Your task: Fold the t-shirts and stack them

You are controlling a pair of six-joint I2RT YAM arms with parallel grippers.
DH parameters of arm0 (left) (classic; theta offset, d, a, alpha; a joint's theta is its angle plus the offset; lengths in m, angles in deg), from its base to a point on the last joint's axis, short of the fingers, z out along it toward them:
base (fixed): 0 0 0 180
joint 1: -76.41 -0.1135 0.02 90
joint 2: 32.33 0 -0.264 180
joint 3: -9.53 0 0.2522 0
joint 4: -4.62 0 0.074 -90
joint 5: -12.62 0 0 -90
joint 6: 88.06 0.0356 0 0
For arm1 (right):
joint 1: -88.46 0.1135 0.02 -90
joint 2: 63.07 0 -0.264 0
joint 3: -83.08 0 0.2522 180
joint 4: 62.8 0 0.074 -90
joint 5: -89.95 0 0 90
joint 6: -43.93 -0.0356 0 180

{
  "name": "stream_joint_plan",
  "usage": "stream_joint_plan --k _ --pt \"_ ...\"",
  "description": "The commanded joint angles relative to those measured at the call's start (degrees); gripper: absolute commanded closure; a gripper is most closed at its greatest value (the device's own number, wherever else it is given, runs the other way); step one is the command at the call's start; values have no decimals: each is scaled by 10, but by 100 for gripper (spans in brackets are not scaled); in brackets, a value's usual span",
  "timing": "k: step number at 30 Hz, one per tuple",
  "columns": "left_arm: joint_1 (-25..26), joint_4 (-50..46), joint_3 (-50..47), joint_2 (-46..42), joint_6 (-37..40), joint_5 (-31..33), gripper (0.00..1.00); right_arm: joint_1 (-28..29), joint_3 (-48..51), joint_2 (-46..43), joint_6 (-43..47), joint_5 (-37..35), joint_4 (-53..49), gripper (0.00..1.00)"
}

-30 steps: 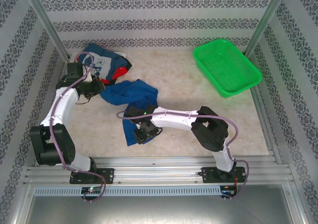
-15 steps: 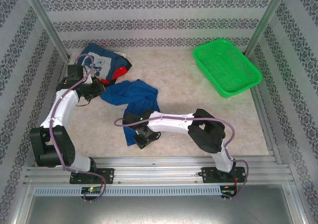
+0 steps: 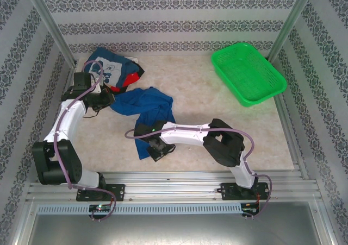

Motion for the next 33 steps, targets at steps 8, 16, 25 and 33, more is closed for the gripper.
stream_joint_plan --k 8,16,25,33 --pt "4 -4 -2 -17 18 2 100 -13 44 -93 -6 -14 16 100" --pt "4 -11 6 -24 21 -1 100 -26 54 -140 -13 -17 22 100" --pt "4 -5 31 -29 10 -18 100 -91 94 -245 -8 -2 25 100" --pt "4 3 20 -28 7 -25 100 -119 150 -266 -22 43 60 100"
